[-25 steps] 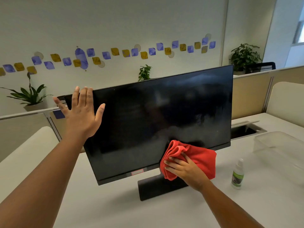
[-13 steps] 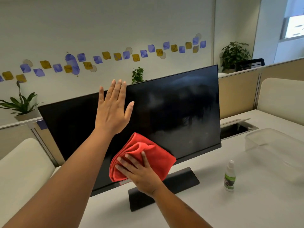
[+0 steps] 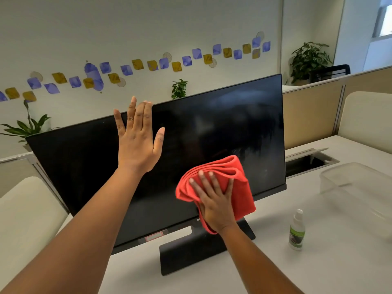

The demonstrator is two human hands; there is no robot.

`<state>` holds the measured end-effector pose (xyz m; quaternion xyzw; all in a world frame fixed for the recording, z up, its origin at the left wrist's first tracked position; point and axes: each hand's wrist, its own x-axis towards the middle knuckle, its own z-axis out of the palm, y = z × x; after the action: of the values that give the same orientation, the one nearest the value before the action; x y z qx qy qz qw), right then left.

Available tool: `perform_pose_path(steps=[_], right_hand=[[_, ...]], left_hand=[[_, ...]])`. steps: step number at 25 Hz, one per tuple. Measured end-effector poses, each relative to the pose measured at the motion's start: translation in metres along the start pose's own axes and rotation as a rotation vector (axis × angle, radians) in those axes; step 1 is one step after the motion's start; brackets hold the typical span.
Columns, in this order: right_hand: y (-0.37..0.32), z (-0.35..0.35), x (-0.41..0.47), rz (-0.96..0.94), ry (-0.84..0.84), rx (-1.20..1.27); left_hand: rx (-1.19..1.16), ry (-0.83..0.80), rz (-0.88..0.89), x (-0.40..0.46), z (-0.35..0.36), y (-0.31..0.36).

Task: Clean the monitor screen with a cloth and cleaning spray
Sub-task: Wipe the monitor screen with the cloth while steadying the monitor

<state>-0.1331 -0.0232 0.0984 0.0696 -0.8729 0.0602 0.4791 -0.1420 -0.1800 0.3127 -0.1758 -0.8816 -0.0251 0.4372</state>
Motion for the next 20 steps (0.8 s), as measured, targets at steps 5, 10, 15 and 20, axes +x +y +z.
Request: perform_pose_path(steps=[5, 10, 15, 20], right_hand=[[0.058, -0.011, 0.013, 0.297, 0.07, -0.02], [0.045, -0.021, 0.051, 0.401, 0.16, 0.067], [0.001, -0.01, 0.032, -0.001, 0.036, 0.067], [0.0, 0.012, -0.03, -0.289, -0.044, -0.036]], left_hand=[[0.005, 0.008, -0.015, 0.0, 0.0, 0.003], [0.006, 0.011, -0.03, 0.001, 0.0, 0.005], [-0.005, 0.021, -0.04, 0.001, -0.001, 0.008], [0.026, 0.01, -0.037, 0.0, -0.004, 0.007]])
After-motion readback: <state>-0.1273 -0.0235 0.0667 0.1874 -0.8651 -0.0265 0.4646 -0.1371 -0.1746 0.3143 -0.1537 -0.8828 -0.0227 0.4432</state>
